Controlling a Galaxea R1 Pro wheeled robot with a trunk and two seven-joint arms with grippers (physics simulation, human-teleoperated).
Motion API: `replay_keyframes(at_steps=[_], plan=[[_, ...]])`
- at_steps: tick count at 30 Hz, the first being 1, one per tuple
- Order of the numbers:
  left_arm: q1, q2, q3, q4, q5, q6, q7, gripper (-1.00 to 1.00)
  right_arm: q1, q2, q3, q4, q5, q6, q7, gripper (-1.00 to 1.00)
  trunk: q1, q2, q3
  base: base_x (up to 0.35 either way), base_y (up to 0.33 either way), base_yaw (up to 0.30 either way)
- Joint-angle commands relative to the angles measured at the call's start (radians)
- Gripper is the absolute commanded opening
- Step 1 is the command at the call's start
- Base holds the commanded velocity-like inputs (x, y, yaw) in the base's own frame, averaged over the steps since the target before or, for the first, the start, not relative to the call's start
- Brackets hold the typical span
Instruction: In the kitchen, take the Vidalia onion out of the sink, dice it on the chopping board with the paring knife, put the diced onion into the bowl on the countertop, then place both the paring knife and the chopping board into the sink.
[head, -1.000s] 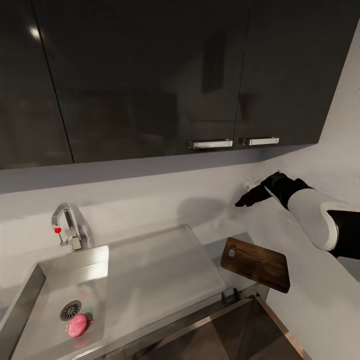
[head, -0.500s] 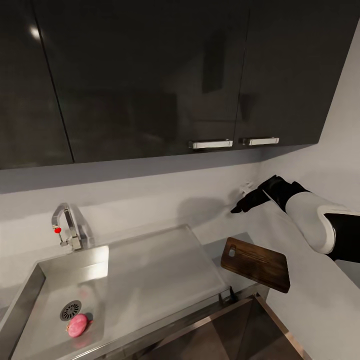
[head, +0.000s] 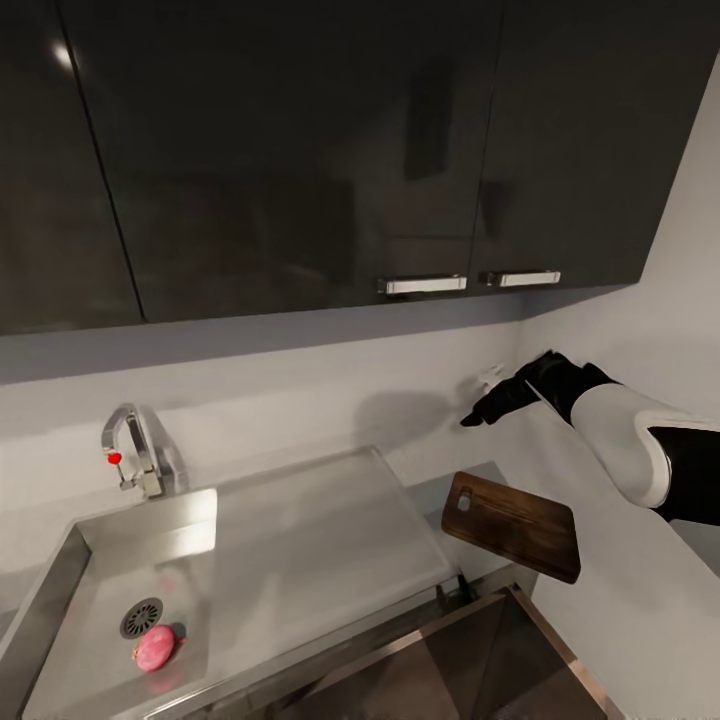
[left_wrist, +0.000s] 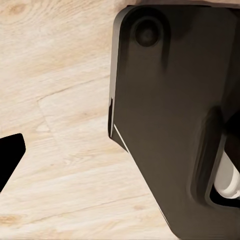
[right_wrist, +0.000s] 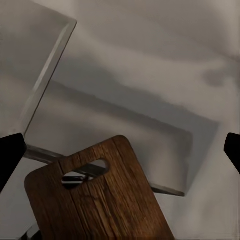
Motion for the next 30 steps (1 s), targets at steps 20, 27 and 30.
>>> replay_keyframes(at_steps=[20,27,30], plan=[[0.0,0.0,0.002,0.002,0.005,-0.007,-0.002,1.0,0.001,0.0,-0.002,-0.001,0.161,-0.125,0.156,1.0,0.0,-0.001,-0.032,0.0,0.0,0.0],[0.0,0.0,0.002,0.002,0.005,-0.007,-0.001,1.0,0.001,0.001,-0.002,-0.001,0.201,-0.153,0.173,1.0,0.0,-0.001,-0.044,0.0,0.0,0.0],[0.0,0.0,0.002,0.002,0.005,-0.006,-0.001,1.0,0.001,0.001,-0.002,-0.002,0.209,-0.155,0.174,1.0,0.0,-0.001,-0.049,0.0,0.0,0.0]])
